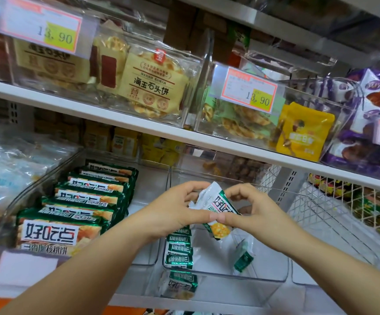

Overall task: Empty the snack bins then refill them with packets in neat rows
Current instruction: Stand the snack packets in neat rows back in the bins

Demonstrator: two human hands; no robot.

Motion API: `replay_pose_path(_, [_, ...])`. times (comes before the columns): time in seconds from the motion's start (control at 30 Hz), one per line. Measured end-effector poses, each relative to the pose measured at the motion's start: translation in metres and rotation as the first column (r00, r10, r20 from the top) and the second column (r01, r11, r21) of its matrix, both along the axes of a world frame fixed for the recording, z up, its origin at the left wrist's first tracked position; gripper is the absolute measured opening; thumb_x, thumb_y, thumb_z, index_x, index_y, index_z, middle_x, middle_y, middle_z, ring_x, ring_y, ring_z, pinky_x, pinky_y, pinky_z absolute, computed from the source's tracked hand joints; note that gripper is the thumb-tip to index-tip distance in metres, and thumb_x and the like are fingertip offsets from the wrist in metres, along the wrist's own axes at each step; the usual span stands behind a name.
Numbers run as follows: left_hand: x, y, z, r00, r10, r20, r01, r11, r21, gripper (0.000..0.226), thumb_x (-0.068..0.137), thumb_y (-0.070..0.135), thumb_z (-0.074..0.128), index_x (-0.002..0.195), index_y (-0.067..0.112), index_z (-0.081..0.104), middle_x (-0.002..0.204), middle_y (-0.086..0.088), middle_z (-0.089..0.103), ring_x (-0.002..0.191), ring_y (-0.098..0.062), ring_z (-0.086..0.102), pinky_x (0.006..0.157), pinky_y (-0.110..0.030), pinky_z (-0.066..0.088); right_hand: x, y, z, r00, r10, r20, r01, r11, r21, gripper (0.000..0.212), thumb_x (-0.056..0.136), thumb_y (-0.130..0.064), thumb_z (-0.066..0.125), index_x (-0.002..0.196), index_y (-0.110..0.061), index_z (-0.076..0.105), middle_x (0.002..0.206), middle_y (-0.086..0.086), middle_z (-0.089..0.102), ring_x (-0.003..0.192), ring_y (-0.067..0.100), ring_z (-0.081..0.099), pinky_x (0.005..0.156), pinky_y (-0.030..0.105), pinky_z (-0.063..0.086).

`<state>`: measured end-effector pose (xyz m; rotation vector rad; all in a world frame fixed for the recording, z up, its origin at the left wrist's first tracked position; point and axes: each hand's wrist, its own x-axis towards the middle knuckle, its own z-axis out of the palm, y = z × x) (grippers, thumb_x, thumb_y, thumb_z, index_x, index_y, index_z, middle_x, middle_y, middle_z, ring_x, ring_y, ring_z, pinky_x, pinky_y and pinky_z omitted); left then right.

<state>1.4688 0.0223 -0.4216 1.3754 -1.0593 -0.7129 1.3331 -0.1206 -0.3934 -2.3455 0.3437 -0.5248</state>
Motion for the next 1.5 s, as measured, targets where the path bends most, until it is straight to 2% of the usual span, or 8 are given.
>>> replay_pose_path(0.1, [0.001,0.001,0.002,0.997,0.026,0.076,-0.025,1.0,-0.011,0.055,0.077,0.014,0.078,0.124,0.029,0.054,0.113,0.01,0.065,0.107,0.001,0.06,0.088,-0.017,0.049,0.0,-0.004,-0.001,0.995,0.071,-0.066,-0.063,0.99,0.123,0.059,0.062,-0.045,0.082,0.114,-0.033,0.056,0.115,-0.011,0.062,0.113,0.012,0.058,0.091,0.044,0.052])
replay_pose_path(0.23, [0.001,0.001,0.006,0.985,0.046,0.164,-0.041,0.999,-0.03,0.053,0.079,0.013,0.076,0.124,0.031,0.054,0.114,0.009,0.063,0.102,-0.007,0.065,0.095,-0.029,0.051,0.003,-0.004,0.008,0.965,0.229,-0.125,-0.185,0.938,0.292,0.068,0.074,-0.008,0.079,0.131,-0.027,0.046,0.116,0.002,0.065,0.105,0.014,0.064,0.084,0.033,0.055])
replay_pose_path(0.33, [0.004,0.001,0.007,0.957,0.095,0.275,-0.091,0.995,-0.029,0.055,0.078,0.023,0.078,0.125,0.035,0.052,0.118,0.011,0.06,0.102,-0.004,0.063,0.094,-0.028,0.051,0.011,-0.009,0.008,0.98,0.165,-0.109,-0.146,0.976,0.163,0.06,0.072,-0.006,0.081,0.123,-0.024,0.055,0.109,-0.004,0.068,0.099,0.009,0.065,0.084,0.026,0.053])
replay_pose_path(0.5, [0.034,0.009,0.0,0.689,0.35,0.634,-0.445,0.895,-0.011,0.046,0.09,0.03,0.063,0.133,0.035,0.048,0.12,0.016,0.043,0.113,0.0,0.044,0.099,-0.019,0.033,0.037,-0.054,-0.016,0.982,-0.122,-0.145,0.105,0.987,-0.122,0.056,0.065,-0.018,0.086,0.113,-0.021,0.056,0.097,-0.009,0.066,0.087,0.01,0.064,0.077,0.025,0.051])
replay_pose_path(0.7, [0.063,0.003,-0.029,0.743,0.359,0.564,-0.505,0.854,0.122,0.035,0.094,0.029,0.057,0.129,0.03,0.053,0.128,0.003,0.052,0.108,-0.01,0.051,0.087,-0.02,0.039,0.08,-0.094,-0.061,0.917,-0.181,-0.356,0.055,0.941,-0.335,0.061,0.071,-0.009,0.079,0.125,-0.004,0.051,0.119,0.01,0.058,0.104,0.021,0.055,0.081,0.024,0.042])
replay_pose_path(0.97, [0.075,-0.009,-0.038,0.832,0.378,0.406,-0.461,0.878,0.129,0.028,0.095,0.024,0.054,0.119,0.039,0.054,0.105,0.01,0.061,0.098,-0.031,0.064,0.07,-0.036,0.055,0.131,-0.119,-0.102,0.855,-0.253,-0.454,0.062,0.917,-0.394,0.075,0.069,-0.022,0.082,0.133,-0.015,0.045,0.128,0.009,0.054,0.115,0.026,0.051,0.089,0.027,0.043])
replay_pose_path(1.17, [0.081,-0.012,-0.044,0.865,0.378,0.332,-0.438,0.89,0.127,0.031,0.096,0.025,0.055,0.126,0.032,0.055,0.107,0.022,0.056,0.102,-0.025,0.063,0.059,-0.012,0.042,0.129,-0.121,-0.123,0.843,-0.391,-0.37,0.288,0.908,-0.303,0.075,0.076,-0.027,0.079,0.134,-0.005,0.036,0.123,0.015,0.057,0.109,0.029,0.057,0.079,0.027,0.044])
replay_pose_path(1.5, [0.081,-0.012,-0.048,0.865,0.378,0.329,-0.431,0.896,0.105,0.026,0.096,0.026,0.054,0.12,0.036,0.055,0.11,0.02,0.056,0.088,0.0,0.06,0.061,-0.005,0.043,0.121,-0.116,-0.111,0.894,-0.255,-0.369,0.197,0.962,-0.188,0.086,0.077,-0.025,0.079,0.144,-0.01,0.028,0.135,0.013,0.05,0.12,0.026,0.052,0.084,0.021,0.04])
